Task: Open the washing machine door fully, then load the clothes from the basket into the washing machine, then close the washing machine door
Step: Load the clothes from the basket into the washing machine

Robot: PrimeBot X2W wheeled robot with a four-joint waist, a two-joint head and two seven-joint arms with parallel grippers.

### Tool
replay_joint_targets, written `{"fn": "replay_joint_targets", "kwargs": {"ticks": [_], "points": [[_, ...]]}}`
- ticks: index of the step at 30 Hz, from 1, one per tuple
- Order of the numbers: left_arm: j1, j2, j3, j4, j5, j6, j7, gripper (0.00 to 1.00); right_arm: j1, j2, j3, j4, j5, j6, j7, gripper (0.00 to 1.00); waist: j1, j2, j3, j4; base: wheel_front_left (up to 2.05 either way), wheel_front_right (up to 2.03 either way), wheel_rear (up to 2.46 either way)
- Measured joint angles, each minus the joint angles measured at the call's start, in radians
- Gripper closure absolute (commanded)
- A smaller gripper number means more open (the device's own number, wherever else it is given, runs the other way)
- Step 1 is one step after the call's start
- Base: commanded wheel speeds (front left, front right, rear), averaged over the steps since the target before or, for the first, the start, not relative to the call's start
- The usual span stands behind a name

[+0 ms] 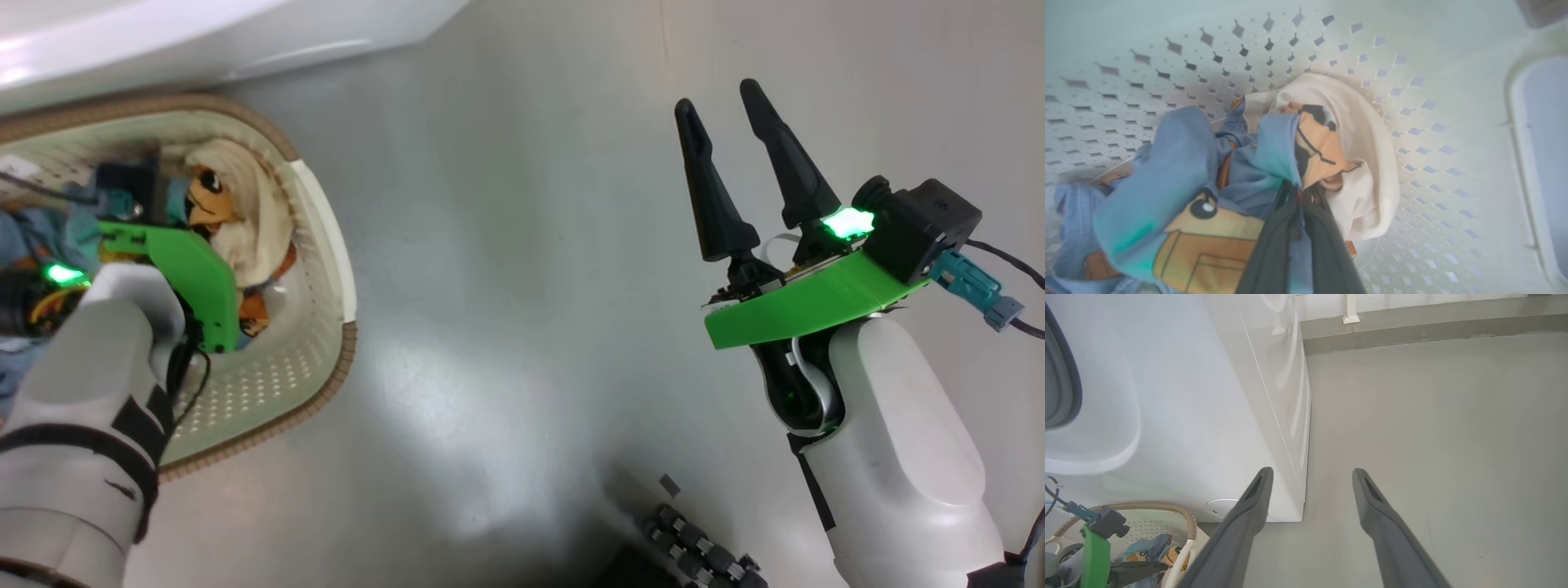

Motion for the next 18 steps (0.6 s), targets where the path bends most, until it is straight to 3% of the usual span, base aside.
{"fn": "replay_joint_targets", "kwargs": {"ticks": [9,18], "points": [[0.068,-0.038,0.02,-0.005,-0.056,-0.043,-0.121,1.0,0.005,-0.009,-0.007,0.021,0.0,0.0,0.0,0.0,0.0,0.0,-0.096,0.045,0.0,0.0,0.0],[0.154,-0.062,0.04,-0.09,-0.113,-0.054,-0.184,1.0,0.052,-0.04,-0.013,0.054,0.0,0.0,0.0,0.0,0.0,0.0,-0.213,0.102,0.0,0.0,0.0]]}}
